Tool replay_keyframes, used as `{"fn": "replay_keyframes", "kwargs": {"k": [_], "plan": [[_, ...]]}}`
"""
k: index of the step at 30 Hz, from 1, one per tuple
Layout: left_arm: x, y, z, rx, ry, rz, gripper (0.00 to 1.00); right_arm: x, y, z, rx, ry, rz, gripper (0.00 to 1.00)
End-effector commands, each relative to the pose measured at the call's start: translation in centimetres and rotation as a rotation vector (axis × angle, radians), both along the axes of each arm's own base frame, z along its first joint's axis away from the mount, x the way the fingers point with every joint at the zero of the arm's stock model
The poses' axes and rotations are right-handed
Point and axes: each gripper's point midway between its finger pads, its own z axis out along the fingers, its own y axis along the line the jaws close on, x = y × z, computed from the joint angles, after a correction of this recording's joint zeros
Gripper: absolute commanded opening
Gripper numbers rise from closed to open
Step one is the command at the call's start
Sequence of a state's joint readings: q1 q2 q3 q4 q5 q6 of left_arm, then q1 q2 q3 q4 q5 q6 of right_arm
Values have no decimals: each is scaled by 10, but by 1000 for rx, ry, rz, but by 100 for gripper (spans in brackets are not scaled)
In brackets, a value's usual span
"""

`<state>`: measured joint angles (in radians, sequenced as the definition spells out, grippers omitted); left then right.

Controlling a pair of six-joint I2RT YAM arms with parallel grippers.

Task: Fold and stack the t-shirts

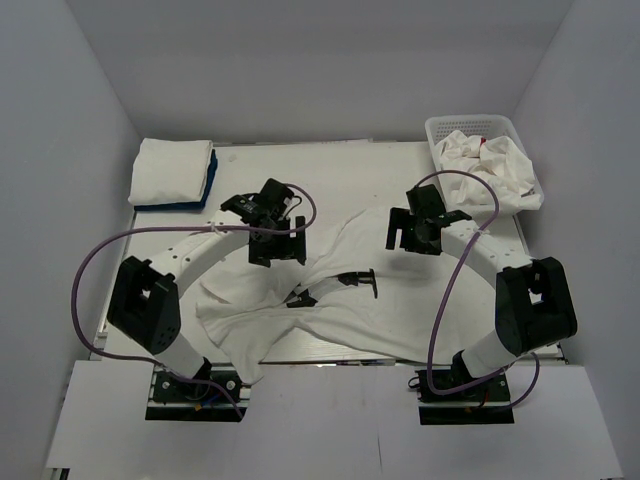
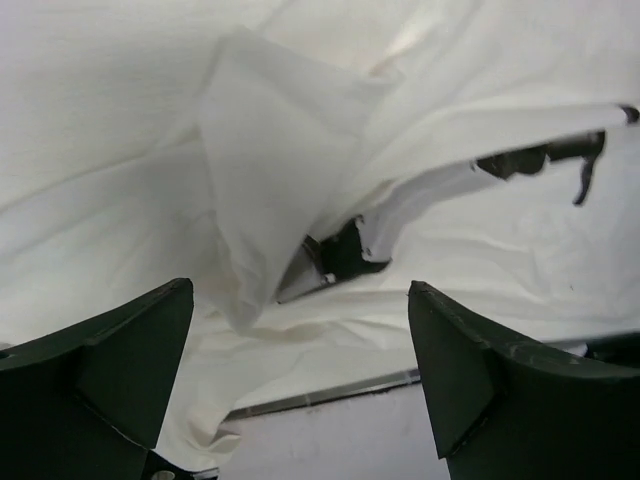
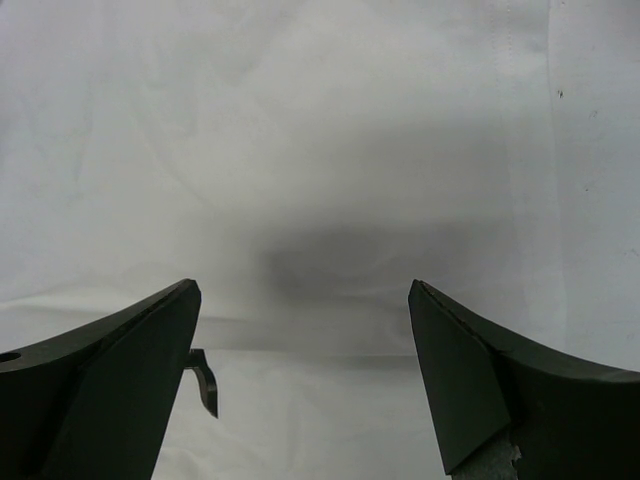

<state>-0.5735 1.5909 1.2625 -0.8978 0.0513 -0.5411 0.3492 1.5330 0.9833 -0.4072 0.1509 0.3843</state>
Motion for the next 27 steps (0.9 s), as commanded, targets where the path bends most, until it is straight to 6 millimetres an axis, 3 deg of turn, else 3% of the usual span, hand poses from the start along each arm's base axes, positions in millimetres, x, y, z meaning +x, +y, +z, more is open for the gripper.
{"fn": "replay_keyframes", "kwargs": {"k": [1, 7, 12, 16, 22, 27], "plan": [[14, 19, 4, 60, -66, 84, 97, 2, 0, 8, -1, -40, 4, 90], [23, -12, -20, -37, -33, -34, 81, 3, -1, 8, -8, -39, 9, 90], [27, -8, -46, 30, 11, -46, 66, 3, -4, 10, -23, -46, 0, 90], [24, -1, -53, 73, 41, -39, 66, 2, -5, 11, -23, -46, -1, 90], [30, 13, -38, 144, 4, 10, 66, 1, -3, 8, -20, -36, 6, 90], [25, 20, -41, 160, 0, 25, 66, 1, -4, 5, -23, -31, 6, 90]]}}
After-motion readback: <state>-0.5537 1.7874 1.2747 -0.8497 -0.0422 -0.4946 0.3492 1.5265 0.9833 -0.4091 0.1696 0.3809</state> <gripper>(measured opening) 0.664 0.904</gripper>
